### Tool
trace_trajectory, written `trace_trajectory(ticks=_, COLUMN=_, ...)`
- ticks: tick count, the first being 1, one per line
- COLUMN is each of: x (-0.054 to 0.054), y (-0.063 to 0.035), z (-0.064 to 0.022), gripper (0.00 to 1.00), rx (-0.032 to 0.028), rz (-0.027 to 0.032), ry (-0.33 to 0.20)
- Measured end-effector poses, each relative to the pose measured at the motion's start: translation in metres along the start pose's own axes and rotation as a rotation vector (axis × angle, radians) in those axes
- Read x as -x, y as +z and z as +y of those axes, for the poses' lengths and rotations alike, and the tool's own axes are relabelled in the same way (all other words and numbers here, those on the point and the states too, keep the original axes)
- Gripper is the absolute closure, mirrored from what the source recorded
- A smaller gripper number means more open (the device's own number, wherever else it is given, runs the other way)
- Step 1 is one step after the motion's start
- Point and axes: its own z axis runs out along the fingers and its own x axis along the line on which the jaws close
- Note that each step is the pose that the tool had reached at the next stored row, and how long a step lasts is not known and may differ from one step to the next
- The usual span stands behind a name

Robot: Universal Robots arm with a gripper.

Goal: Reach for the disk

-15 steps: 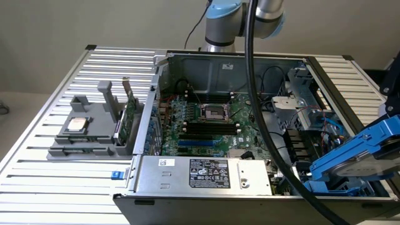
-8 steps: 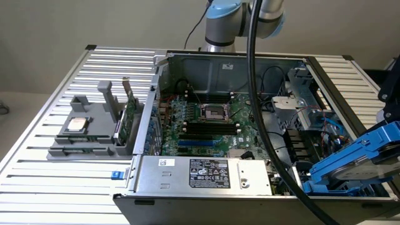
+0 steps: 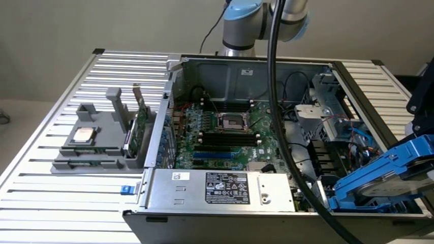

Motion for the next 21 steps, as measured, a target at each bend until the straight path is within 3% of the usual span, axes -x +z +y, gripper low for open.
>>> trace_trajectory(ticks=10, x=0.001, y=0.0053, z=-0.0002, gripper=0.67, rx=0.0006, rz=0.0, ry=0.0)
trace_trajectory(ticks=17, x=0.012, y=0.0079, z=-0.0022, gripper=0.67, rx=0.0022, rz=-0.0002, ry=0.0)
trace_trajectory(ticks=21, x=0.012, y=0.0077, z=-0.005, gripper=0.67, rx=0.0063, rz=0.0007, ry=0.001)
